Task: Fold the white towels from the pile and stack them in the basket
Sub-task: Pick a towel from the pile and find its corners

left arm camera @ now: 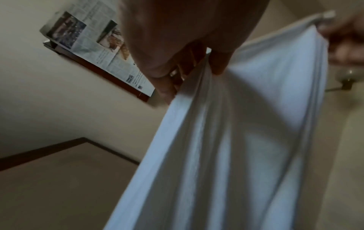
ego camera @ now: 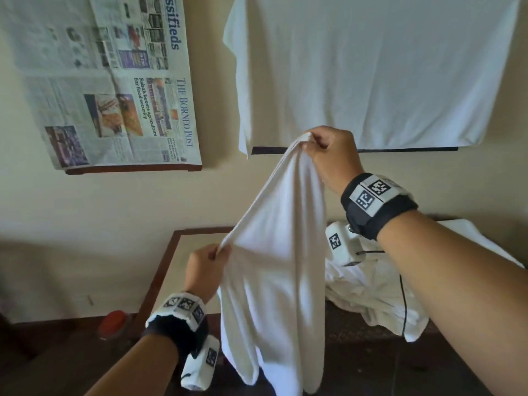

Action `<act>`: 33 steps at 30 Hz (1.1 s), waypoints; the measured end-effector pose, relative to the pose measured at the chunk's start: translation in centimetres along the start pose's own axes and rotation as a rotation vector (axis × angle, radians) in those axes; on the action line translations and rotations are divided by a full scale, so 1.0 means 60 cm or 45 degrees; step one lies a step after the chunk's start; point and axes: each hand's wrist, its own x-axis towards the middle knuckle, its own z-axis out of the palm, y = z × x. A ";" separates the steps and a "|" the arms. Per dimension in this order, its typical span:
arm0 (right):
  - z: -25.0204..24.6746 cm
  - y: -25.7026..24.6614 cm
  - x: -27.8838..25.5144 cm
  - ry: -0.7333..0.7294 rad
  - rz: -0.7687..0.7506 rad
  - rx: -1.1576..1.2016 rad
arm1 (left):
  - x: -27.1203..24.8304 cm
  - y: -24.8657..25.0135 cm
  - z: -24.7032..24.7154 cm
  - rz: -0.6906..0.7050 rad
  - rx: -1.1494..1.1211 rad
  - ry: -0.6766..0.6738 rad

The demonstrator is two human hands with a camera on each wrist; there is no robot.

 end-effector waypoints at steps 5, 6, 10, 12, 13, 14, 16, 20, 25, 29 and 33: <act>-0.049 0.024 -0.025 -0.631 -0.026 -0.077 | 0.044 0.133 0.033 0.223 0.095 -0.078; -0.045 0.022 -0.039 -0.835 -0.034 -0.147 | 0.049 0.161 0.041 0.283 0.146 -0.093; -0.014 0.038 -0.080 -1.147 -0.252 -0.429 | 0.045 0.246 0.073 0.516 0.300 -0.114; -0.007 0.049 -0.075 -0.986 -0.286 -0.364 | 0.034 0.248 0.076 0.555 0.338 0.004; -0.004 0.051 -0.069 -0.910 -0.290 -0.341 | 0.025 0.238 0.073 0.536 0.361 0.087; -0.001 0.051 -0.062 -0.844 -0.290 -0.323 | 0.015 0.222 0.069 0.499 0.416 0.165; 0.005 0.039 -0.049 -0.726 -0.288 -0.267 | -0.010 0.173 0.063 0.368 0.569 0.211; 0.012 0.016 -0.007 -0.529 -0.324 -0.190 | -0.065 0.066 0.059 -0.001 0.678 0.194; 0.016 0.027 0.033 -0.429 -0.267 -0.211 | -0.116 -0.023 0.037 -0.140 0.424 0.229; 0.019 0.068 0.037 -0.430 -0.167 -0.284 | -0.125 -0.060 -0.023 -0.219 0.449 0.408; 0.023 0.125 0.027 -0.469 -0.030 -0.479 | -0.128 -0.052 -0.071 -0.232 0.647 0.154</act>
